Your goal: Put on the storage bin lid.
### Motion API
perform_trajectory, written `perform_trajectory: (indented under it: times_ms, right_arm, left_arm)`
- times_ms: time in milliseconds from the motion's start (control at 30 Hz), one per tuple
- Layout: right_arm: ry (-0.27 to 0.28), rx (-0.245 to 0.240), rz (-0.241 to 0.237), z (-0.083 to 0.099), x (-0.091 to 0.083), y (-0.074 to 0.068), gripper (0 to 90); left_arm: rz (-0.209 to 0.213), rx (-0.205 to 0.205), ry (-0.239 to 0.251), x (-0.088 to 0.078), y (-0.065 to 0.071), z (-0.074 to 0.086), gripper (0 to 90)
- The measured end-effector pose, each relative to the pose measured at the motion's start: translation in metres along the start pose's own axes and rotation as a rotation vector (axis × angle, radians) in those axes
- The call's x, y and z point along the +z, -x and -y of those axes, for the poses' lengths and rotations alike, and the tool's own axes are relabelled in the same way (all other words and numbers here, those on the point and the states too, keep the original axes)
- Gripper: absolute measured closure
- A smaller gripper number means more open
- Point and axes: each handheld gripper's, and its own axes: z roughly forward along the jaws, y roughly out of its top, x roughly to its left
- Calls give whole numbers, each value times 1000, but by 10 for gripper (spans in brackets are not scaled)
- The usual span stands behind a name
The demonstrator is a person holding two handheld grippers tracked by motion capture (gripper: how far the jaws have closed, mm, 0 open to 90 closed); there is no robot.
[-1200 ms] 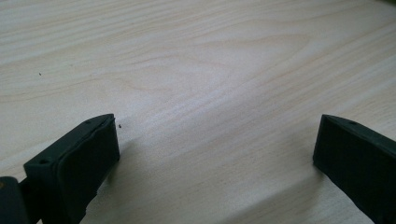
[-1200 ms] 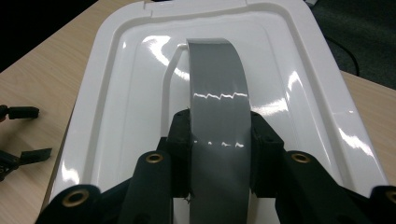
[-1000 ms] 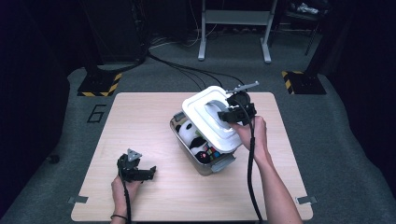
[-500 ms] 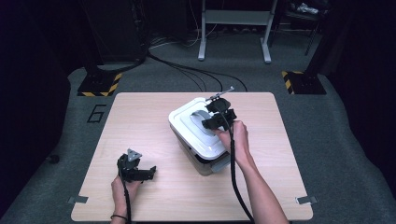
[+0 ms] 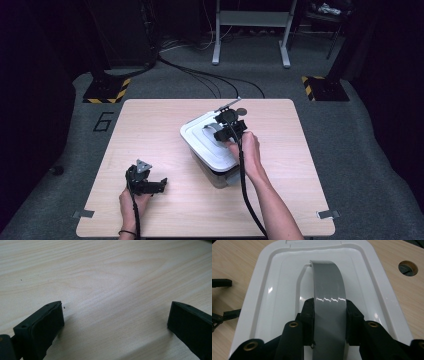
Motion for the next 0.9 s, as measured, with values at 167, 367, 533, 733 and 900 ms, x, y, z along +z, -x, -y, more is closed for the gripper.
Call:
perform_trajectory:
  times_ms: [167, 367, 533, 733, 900]
  right_arm:
    - [6, 2, -35, 1, 1, 4, 584]
    - [47, 10, -59, 7, -7, 10, 366]
    - [99, 4, -69, 15, -21, 17, 202]
    - [145, 9, -72, 33, -36, 29, 103]
    - [189, 19, -60, 50, -48, 41, 35]
  left_arm:
    - [0, 0, 0, 0, 0, 0, 3]
    - [1, 0, 0, 0, 0, 0, 3]
    - [0, 8, -1, 0, -1, 0, 3]
    - [0, 8, -2, 0, -1, 0, 3]
    - [0, 9, -1, 0, -1, 0, 3]
